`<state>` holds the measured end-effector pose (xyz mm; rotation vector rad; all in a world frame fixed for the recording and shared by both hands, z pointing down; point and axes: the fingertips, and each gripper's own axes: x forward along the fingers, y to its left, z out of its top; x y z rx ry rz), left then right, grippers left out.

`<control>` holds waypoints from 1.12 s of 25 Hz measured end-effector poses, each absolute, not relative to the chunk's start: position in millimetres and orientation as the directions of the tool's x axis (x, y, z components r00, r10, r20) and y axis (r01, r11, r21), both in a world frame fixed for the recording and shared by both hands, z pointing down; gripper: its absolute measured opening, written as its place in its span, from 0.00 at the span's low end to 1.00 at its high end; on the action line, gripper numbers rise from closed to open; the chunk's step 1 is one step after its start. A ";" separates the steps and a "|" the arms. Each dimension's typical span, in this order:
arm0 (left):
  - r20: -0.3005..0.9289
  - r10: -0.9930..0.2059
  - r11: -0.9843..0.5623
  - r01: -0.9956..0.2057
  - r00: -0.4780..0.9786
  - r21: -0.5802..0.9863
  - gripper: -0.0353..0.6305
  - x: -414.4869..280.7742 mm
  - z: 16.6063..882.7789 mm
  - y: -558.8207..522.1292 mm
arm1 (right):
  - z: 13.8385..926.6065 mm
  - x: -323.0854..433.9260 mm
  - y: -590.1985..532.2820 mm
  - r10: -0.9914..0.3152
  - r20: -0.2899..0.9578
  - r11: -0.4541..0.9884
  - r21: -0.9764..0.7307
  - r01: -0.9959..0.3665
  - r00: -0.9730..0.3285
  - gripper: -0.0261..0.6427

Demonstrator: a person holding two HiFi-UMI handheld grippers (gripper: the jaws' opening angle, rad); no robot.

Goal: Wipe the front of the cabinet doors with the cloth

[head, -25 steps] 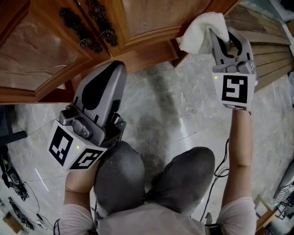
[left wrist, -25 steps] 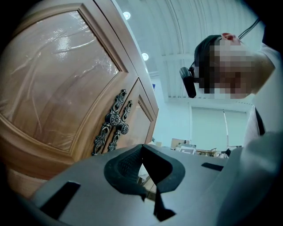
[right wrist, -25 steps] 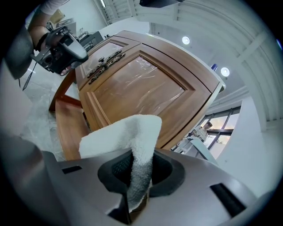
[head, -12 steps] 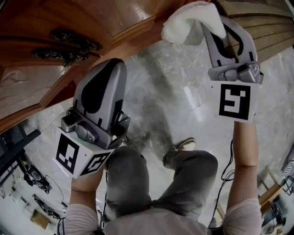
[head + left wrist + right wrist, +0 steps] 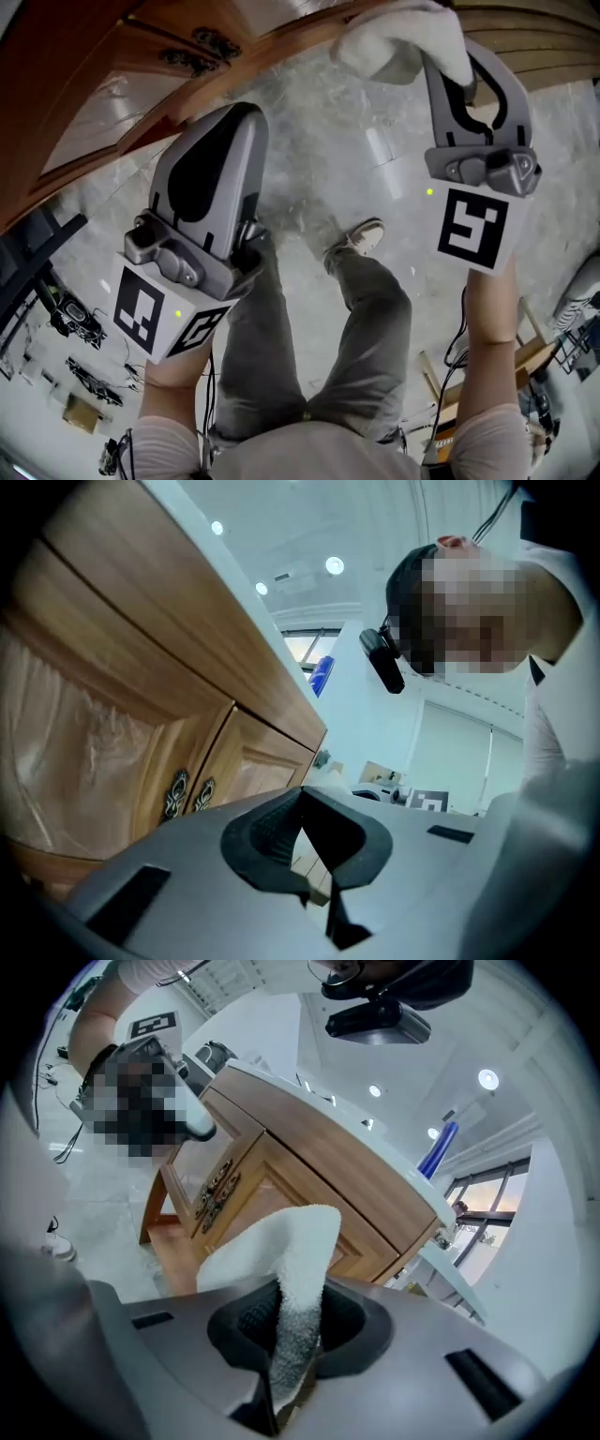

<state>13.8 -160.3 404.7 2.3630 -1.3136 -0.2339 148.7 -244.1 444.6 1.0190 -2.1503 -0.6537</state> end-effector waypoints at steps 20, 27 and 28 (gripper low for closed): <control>0.068 -0.855 -0.417 -0.760 0.514 0.499 0.08 -43.5 120.2 -118.4 | 173.5 87.2 -160.9 -0.776 0.405 0.614 0.659 -0.435 -0.484 0.14; 0.047 -0.857 -0.418 -0.746 0.513 0.518 0.08 -53.3 29.9 -103.2 | 87.4 65.5 -130.7 -0.778 0.392 0.612 0.649 -0.452 -0.491 0.14; 0.043 -0.859 -0.419 -0.748 0.511 0.514 0.08 -53.8 15.6 -100.8 | 73.9 65.1 -126.4 -0.779 0.390 0.611 0.647 -0.455 -0.491 0.14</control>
